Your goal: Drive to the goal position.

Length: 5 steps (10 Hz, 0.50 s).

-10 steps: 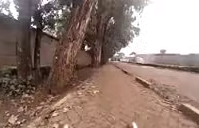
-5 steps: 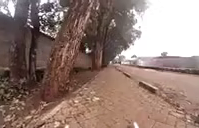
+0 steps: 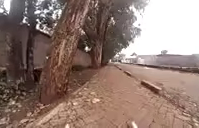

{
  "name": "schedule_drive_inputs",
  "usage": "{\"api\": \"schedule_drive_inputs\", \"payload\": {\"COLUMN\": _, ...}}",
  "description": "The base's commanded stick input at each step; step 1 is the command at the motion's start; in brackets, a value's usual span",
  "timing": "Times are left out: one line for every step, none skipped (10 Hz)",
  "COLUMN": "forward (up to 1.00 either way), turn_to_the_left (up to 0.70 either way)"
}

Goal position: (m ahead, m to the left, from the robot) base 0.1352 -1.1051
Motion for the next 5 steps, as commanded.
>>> {"api": "schedule_drive_inputs", "payload": {"forward": 0.70, "turn_to_the_left": 0.00}}
{"api": "schedule_drive_inputs", "payload": {"forward": 0.70, "turn_to_the_left": 0.00}}
{"api": "schedule_drive_inputs", "payload": {"forward": 0.70, "turn_to_the_left": 0.00}}
{"api": "schedule_drive_inputs", "payload": {"forward": 0.70, "turn_to_the_left": 0.00}}
{"api": "schedule_drive_inputs", "payload": {"forward": 0.70, "turn_to_the_left": 0.00}}
